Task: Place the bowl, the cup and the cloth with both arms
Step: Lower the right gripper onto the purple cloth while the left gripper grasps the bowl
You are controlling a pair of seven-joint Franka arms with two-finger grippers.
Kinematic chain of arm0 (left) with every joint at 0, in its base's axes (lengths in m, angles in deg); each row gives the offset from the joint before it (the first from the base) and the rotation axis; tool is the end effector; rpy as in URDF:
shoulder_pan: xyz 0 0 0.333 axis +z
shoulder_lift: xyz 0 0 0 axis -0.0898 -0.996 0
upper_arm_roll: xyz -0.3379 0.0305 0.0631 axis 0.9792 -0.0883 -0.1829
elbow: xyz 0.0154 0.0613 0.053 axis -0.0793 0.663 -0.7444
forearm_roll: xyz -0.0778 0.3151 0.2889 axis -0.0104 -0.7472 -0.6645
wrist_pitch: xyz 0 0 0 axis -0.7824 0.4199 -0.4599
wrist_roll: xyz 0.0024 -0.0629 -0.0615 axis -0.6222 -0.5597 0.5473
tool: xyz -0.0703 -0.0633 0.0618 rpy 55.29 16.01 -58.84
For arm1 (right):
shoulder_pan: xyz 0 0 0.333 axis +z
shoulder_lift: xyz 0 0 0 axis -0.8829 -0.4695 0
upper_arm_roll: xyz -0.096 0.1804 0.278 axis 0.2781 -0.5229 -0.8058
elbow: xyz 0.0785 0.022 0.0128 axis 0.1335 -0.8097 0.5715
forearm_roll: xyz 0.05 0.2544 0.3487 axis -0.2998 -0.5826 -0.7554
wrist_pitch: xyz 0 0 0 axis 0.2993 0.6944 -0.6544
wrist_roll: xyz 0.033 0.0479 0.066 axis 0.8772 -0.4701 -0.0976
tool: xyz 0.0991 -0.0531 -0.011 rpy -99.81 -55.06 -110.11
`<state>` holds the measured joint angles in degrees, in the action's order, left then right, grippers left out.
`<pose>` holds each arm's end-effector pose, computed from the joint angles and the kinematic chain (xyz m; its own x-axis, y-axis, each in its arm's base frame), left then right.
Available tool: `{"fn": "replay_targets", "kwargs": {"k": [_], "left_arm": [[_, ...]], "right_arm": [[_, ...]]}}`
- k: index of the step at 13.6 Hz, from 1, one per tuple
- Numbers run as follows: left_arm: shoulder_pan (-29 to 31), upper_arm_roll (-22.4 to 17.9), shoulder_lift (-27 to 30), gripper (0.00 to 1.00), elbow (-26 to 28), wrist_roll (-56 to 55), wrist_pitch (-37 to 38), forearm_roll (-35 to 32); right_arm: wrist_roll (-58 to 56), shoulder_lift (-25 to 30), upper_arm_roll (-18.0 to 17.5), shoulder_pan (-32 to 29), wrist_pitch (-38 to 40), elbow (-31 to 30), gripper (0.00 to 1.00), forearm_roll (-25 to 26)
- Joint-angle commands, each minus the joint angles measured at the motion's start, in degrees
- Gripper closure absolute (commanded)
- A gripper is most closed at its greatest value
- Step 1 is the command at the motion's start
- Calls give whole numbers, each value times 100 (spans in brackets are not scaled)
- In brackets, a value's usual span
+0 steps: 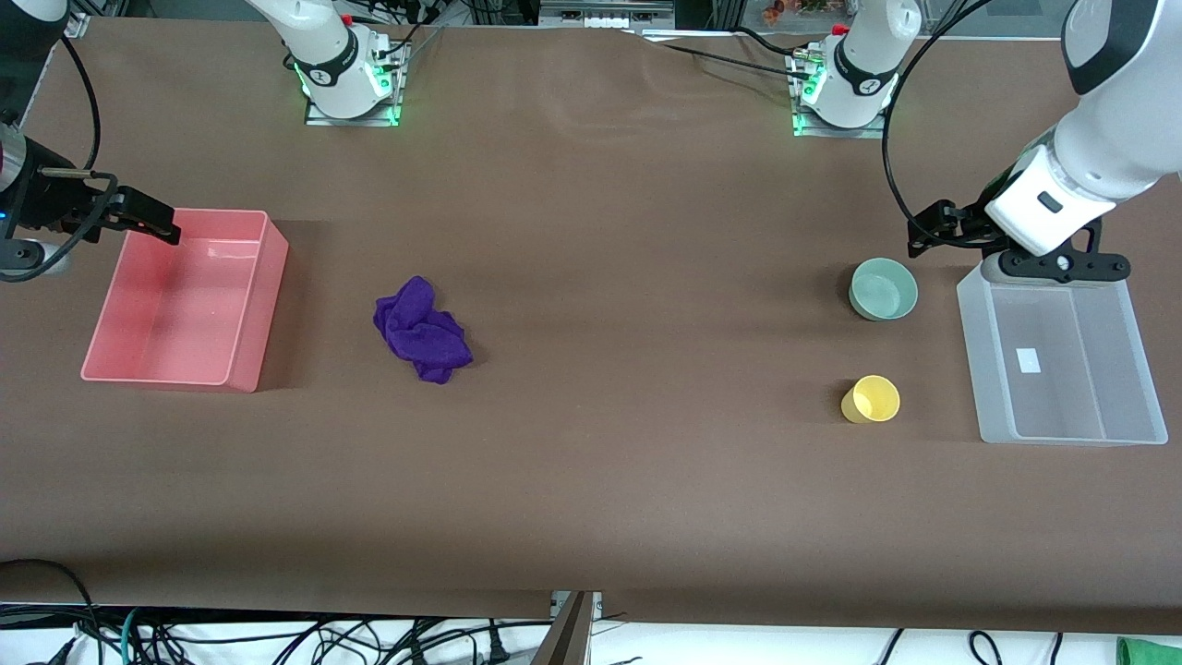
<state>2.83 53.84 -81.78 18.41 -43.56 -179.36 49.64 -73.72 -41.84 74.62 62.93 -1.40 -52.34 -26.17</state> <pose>0.5981 -0.0772 0.5542 0.9904 -0.0112 -0.1377 -0.0064 -0.9994 0.0350 0.6215 0.0115 0.6172 0.9957 -0.0147 -0.0910 -0.0142 -0.9999 0.0054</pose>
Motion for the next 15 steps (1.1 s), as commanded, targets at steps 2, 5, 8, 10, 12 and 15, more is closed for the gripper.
{"fn": "replay_targets", "kwargs": {"k": [2,5,8,10,12,15], "left_arm": [[170,-6,-365,0,102,1031,488,-191],[337,3,-427,0,1022,2385,-701,-560],[654,-6,-480,0,2043,4230,-2346,-604],[847,3,-821,0,2361,5189,-3199,-919],[848,3,-1216,0,2502,5570,-3816,-1191],[856,12,-1718,10,2617,5633,-4012,-1334]], "right_arm": [[0,-72,-53,29,-3,90,0,-7],[-44,-422,-97,151,-20,81,0,-42],[61,-870,-158,661,-352,-93,0,-68],[79,-1047,-412,689,-1115,-611,0,-77],[254,-1187,-562,688,-1967,-1182,0,-77],[773,-1451,-834,697,-3347,-2008,0,-60]]}}
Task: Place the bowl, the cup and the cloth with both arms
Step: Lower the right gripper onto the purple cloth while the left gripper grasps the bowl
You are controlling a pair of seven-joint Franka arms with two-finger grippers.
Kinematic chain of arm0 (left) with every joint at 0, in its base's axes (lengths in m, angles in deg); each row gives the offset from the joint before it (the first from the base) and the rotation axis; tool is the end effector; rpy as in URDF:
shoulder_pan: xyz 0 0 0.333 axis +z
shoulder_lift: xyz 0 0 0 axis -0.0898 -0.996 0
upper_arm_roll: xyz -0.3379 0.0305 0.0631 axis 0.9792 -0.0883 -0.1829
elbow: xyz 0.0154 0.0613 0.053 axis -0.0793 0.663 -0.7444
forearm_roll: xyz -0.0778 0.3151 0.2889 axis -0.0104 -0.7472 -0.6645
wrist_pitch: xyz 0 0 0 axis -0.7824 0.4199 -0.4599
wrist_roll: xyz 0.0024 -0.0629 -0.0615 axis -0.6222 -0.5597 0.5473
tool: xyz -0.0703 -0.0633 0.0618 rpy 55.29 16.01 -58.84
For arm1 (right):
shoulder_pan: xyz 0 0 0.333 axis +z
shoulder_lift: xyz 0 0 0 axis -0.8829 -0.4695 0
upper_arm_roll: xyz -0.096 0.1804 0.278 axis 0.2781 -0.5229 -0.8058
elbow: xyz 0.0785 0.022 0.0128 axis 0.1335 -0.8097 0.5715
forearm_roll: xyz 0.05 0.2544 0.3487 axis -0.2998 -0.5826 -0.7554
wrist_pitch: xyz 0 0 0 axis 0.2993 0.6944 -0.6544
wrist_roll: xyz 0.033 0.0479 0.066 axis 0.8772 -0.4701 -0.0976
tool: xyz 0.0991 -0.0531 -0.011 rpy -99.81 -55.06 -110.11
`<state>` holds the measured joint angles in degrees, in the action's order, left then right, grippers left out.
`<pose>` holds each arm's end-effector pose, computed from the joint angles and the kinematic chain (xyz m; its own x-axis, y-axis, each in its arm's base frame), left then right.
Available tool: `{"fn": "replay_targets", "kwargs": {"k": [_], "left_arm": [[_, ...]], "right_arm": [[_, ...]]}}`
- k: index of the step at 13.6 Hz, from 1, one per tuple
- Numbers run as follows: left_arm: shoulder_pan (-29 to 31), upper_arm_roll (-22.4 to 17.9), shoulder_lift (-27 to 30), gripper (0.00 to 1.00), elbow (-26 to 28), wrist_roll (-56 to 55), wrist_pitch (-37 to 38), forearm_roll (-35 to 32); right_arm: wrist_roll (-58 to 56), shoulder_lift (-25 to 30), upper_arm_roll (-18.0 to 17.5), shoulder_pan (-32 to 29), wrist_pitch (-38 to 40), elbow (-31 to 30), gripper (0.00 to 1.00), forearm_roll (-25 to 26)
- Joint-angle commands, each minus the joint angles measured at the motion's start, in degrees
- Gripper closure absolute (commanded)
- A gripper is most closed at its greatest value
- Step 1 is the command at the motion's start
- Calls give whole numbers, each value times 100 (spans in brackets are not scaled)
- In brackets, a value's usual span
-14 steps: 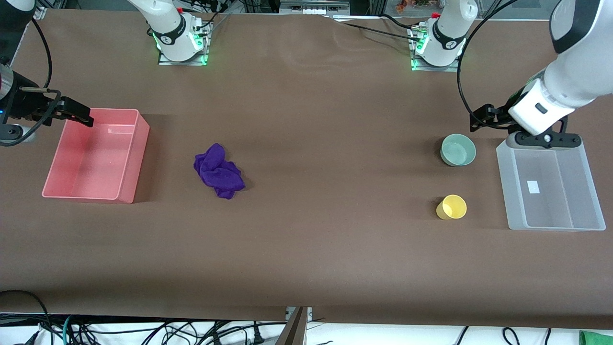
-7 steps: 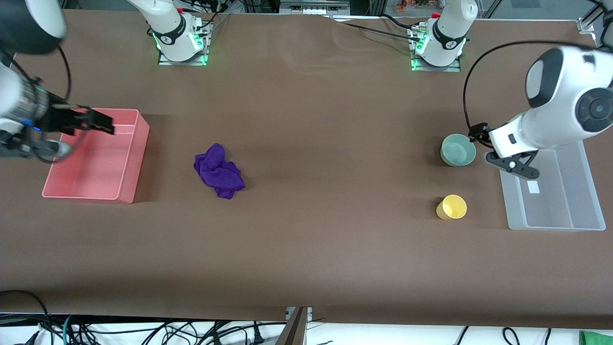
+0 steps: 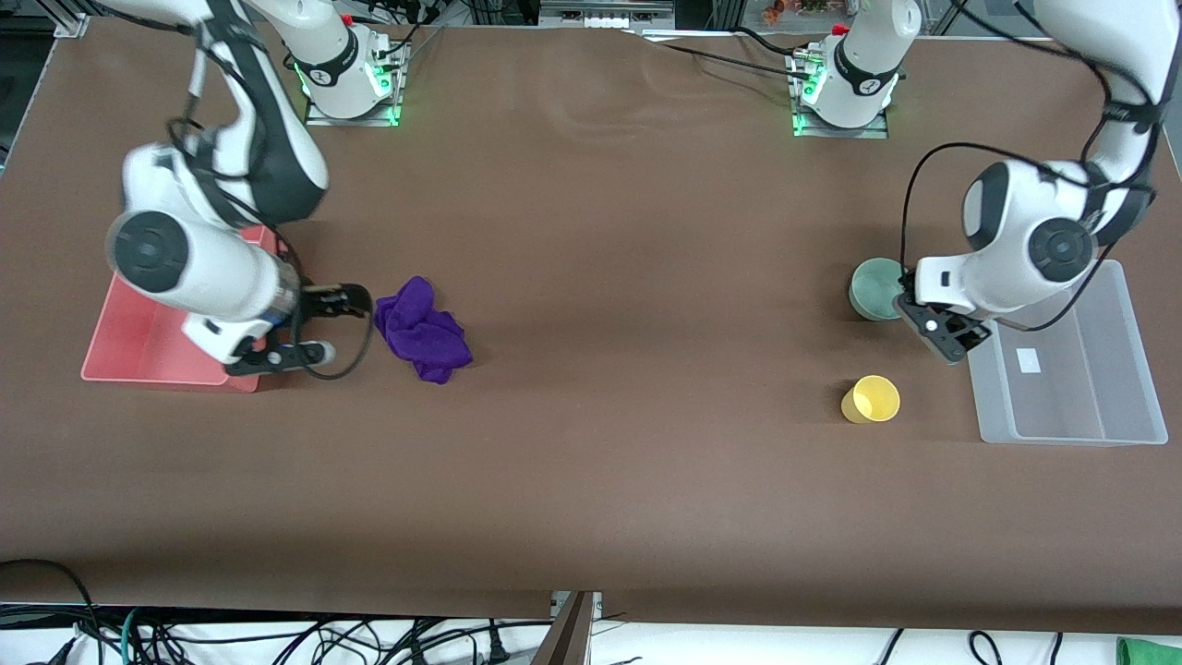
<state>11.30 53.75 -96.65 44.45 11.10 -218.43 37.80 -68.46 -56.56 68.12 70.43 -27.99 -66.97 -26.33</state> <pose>0.5795 0.0200 0.2309 0.5815 -0.7961 -0.1675 -0.7977 -0.5984 0.0747 0.6542 0.1706 0.3557 0.9810 0.1336 -0.1406 0.1317 -0.9910 -0.0230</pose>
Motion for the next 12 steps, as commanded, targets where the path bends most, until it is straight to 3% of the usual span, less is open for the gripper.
{"fn": "replay_targets", "kwargs": {"k": [1,3,5,8,9,10,11,12], "left_arm": [[10,30,-354,18,57,176,-114,-159],[10,30,-513,49,57,394,-201,-159],[62,30,-566,100,57,614,-307,-159],[71,38,-532,100,4,703,-272,-150],[63,38,-453,100,-4,712,-220,-150],[62,47,-304,100,-31,712,-71,-159],[71,47,-216,100,-231,703,261,-150],[141,47,-198,100,-590,712,803,-106]], "right_arm": [[256,-92,-255,-44,-1127,-782,0,-35],[256,-347,-265,52,-1884,-1170,0,-35],[256,-645,-274,114,-2291,-1312,0,-35],[151,-875,-274,149,-2485,-1303,0,9],[142,-919,-274,149,-2555,-1303,21,27],[90,-954,-274,158,-2573,-1303,79,27],[72,-955,-274,184,-2556,-1303,100,27],[80,-955,-274,211,-2538,-1286,100,27]]}}
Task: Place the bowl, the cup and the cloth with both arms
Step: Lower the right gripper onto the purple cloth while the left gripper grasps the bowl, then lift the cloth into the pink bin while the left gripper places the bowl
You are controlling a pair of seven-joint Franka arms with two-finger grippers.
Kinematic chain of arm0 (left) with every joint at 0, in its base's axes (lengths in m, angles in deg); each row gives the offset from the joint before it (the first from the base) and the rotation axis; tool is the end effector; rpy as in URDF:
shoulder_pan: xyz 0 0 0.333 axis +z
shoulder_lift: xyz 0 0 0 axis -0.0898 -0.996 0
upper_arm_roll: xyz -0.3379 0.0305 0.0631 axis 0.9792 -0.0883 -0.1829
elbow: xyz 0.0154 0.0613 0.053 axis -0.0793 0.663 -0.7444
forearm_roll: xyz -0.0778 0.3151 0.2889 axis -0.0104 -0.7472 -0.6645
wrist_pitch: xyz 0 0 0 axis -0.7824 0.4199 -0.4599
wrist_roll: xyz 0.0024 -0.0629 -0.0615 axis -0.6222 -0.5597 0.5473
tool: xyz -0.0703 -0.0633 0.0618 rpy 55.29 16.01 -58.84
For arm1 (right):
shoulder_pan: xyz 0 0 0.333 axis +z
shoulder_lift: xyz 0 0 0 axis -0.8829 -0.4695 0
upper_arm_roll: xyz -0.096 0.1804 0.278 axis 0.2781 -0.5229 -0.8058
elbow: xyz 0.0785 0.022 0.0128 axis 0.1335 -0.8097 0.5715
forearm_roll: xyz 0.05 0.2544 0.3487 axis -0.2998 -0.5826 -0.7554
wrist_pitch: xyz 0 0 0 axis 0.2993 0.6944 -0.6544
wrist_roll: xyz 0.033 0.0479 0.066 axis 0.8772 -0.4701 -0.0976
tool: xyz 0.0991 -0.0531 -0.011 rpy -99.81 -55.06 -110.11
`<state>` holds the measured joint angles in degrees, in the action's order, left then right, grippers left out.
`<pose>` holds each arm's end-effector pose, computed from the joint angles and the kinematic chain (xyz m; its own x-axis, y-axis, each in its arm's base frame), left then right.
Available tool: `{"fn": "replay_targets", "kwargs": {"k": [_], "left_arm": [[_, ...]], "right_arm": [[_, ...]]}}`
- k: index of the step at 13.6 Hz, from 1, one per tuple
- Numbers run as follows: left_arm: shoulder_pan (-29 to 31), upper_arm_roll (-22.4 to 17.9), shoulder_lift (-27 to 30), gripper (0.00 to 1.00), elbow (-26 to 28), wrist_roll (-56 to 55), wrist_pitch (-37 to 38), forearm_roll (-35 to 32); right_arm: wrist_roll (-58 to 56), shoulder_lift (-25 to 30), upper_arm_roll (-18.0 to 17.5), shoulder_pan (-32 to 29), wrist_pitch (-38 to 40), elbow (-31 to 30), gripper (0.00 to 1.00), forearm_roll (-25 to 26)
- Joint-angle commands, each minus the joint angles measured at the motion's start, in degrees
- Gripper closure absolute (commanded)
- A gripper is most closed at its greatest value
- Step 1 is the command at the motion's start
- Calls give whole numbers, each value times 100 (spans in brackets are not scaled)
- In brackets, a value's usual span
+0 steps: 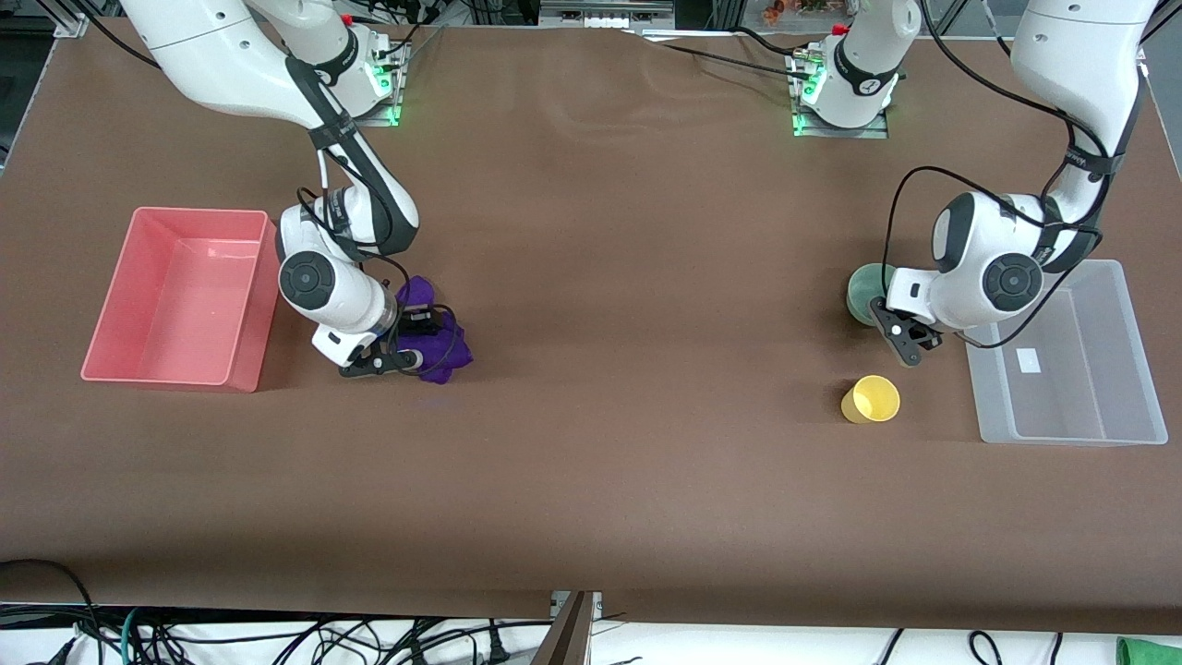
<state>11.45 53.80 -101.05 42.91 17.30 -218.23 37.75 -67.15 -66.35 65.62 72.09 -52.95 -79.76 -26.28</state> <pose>0.5811 0.0207 0.1966 0.4848 -0.8562 -0.1784 -0.8486 -0.5098 0.1409 0.6052 0.2102 0.1784 0.9796 0.1725 -0.1026 0.1665 -0.9839 -0.0650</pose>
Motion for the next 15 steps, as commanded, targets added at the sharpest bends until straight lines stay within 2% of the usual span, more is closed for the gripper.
{"fn": "replay_targets", "kwargs": {"k": [1,3,5,7,9,11,12,13,14,15], "left_arm": [[195,34,243,100,-883,231,1372,-100],[458,-1,147,100,-1710,871,2122,-144],[1046,-2,-11,100,-2151,1468,2169,-153],[1634,-10,-510,100,-2607,1944,2107,-170],[1962,-10,-1090,100,-2995,2375,1872,-179],[2173,-10,-1495,100,-2927,2490,1004,-380],[2200,-10,-1610,100,-2935,2491,808,-451],[2174,-10,-1620,46,-2944,2482,798,-452],[2165,-10,-1594,0,-2961,2499,832,-443],[2182,24,-1490,0,-2953,2491,928,-443]], "right_arm": [[-68,24,-23,37,-34,11,100,13],[-103,77,-14,28,-16,98,100,13],[-121,182,-5,2,333,317,100,13],[-199,270,47,-33,1218,895,100,4],[-558,375,152,-147,2395,1633,100,-31],[-1225,463,511,-235,3608,2284,100,-57],[-1681,568,783,-262,4127,2522,100,-66],[-2155,656,1090,-279,4541,2673,100,-58],[-2604,744,1433,-297,4894,2805,100,-66],[-2991,806,1758,-297,5271,2876,100,-58]]}}
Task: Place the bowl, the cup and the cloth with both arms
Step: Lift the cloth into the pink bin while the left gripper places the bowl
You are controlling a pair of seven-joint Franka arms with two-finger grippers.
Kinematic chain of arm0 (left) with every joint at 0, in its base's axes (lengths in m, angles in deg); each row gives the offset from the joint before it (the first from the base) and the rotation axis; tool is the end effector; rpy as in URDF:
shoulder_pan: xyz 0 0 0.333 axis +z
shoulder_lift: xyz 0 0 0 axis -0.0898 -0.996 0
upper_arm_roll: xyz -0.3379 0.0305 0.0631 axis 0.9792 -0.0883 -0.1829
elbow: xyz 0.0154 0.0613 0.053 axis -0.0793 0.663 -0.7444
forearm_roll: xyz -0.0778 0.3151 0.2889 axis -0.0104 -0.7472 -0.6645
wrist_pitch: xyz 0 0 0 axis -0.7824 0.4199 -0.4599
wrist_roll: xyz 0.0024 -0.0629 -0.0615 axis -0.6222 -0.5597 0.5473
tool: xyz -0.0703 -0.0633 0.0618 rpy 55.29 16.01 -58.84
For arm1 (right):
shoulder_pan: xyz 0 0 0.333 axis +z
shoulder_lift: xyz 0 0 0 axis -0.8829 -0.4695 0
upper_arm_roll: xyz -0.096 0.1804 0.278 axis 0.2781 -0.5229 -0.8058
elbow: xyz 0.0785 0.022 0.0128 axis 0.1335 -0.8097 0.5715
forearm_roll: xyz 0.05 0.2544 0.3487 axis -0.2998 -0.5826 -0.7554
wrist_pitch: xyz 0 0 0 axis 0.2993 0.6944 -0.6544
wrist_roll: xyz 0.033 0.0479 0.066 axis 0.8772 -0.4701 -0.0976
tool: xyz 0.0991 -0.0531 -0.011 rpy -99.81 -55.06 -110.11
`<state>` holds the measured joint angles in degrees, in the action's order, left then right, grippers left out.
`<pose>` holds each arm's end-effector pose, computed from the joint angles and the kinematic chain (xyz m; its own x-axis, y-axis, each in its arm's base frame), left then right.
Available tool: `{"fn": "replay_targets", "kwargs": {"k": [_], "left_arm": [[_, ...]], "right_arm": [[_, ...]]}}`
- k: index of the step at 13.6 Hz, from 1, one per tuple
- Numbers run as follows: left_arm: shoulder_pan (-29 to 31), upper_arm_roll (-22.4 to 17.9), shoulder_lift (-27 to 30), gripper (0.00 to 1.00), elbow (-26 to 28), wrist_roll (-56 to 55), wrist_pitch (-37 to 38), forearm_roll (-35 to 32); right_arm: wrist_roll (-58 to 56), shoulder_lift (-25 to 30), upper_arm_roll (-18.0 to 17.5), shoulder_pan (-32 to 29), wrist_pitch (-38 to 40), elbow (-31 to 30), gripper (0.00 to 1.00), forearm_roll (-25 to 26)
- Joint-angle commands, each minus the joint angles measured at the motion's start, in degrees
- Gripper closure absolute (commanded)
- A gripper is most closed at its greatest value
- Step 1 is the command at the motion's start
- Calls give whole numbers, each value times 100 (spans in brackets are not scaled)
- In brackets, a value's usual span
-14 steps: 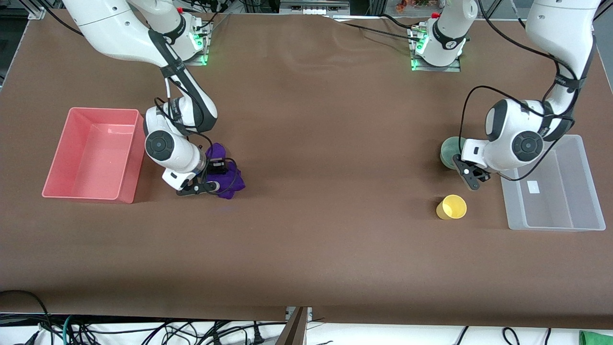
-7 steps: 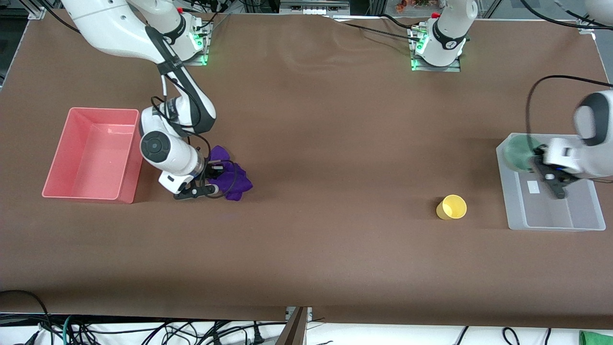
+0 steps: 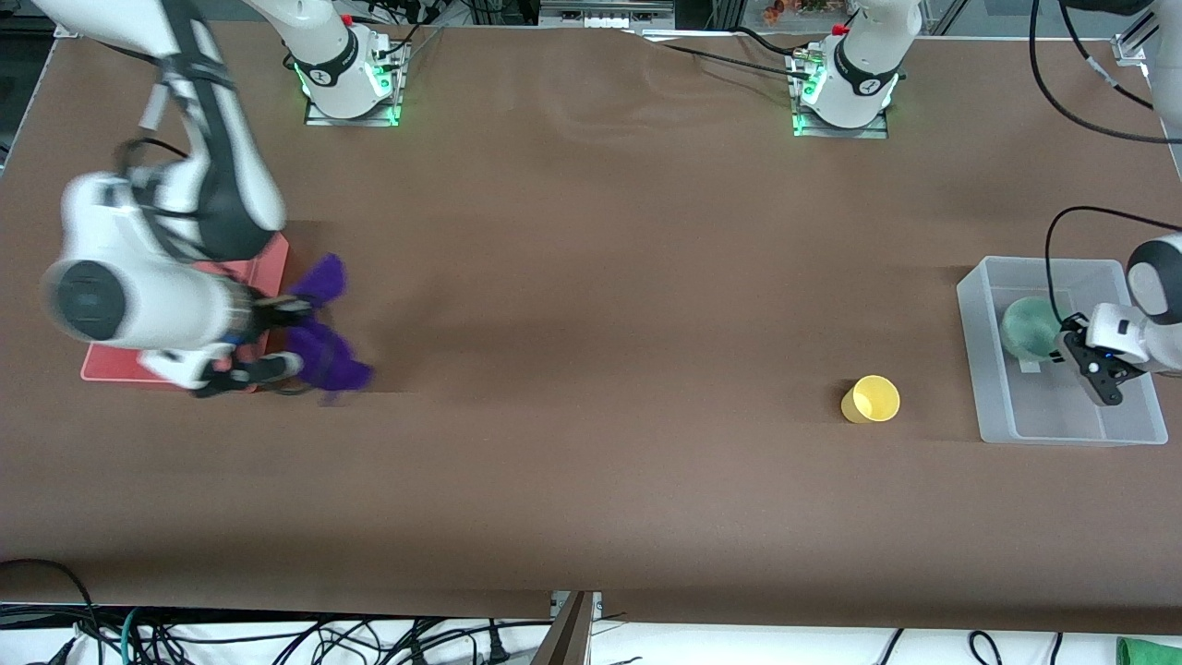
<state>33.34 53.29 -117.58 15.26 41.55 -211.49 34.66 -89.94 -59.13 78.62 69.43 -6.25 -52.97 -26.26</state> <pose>0.6490 0.3057 0.1988 0.4586 -0.8779 -0.1380 -0.8719 -0.4745 0.1210 0.6856 0.0489 0.4186 0.9018 0.3010 -0.3101 0.3003 -0.9525 -0.0512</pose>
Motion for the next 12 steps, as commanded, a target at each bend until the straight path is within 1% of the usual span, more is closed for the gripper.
{"fn": "replay_targets", "kwargs": {"k": [1,2,4,5,7,8,10,11,12], "left_arm": [[-42,101,338,0,-214,57,482,-83],[-59,145,540,0,-275,13,858,-13],[-59,548,988,0,-276,-336,1344,242],[-68,767,1077,0,-285,-809,1415,260],[-86,1286,1035,0,-363,-1967,1416,252],[-216,1410,956,0,-373,-2530,1364,252],[-655,1429,535,0,-547,-3524,1328,400],[-779,1438,324,0,-679,-3903,1224,419],[-885,1429,166,0,-706,-4177,944,410]], "right_arm": [[-1090,127,766,-32,919,284,100,-42],[-1494,145,1038,-32,1114,398,100,-33],[-2032,145,1505,-32,1238,373,100,11],[-2165,145,1716,-40,1247,320,100,20],[-2577,137,2059,-40,1247,285,100,28],[-2614,102,2156,-40,1239,267,100,28],[-2518,57,2193,-40,1169,14,100,2],[-2396,57,2193,-40,1107,-118,100,-41],[-2099,57,2184,-40,1081,-172,98,-59]]}}
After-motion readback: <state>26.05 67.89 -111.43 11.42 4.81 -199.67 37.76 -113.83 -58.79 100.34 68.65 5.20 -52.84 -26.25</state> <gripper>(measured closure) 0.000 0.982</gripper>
